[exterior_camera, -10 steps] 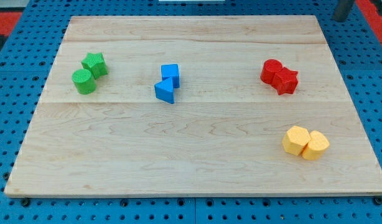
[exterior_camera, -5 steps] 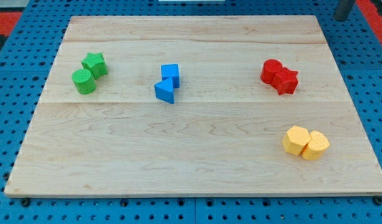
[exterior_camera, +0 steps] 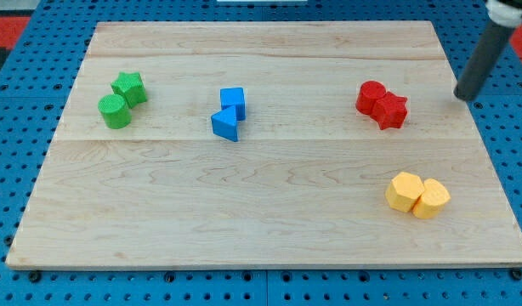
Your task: Push red circle along with red star towards center right
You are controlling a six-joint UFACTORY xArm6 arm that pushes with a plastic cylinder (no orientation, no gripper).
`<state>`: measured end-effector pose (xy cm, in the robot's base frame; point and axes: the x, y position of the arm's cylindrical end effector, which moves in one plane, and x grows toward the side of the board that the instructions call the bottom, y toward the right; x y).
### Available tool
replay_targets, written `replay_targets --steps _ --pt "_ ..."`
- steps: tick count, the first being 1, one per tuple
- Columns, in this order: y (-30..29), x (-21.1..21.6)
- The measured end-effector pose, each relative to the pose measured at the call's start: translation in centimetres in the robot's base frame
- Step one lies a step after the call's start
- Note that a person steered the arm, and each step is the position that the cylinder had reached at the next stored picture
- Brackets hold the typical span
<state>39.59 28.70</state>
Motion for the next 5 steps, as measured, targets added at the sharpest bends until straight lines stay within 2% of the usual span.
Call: replay_targets --steps 1,4,5 --pt "-0.4 9.5" --pt "-1.1 17.1" --pt "-7.0 21.5"
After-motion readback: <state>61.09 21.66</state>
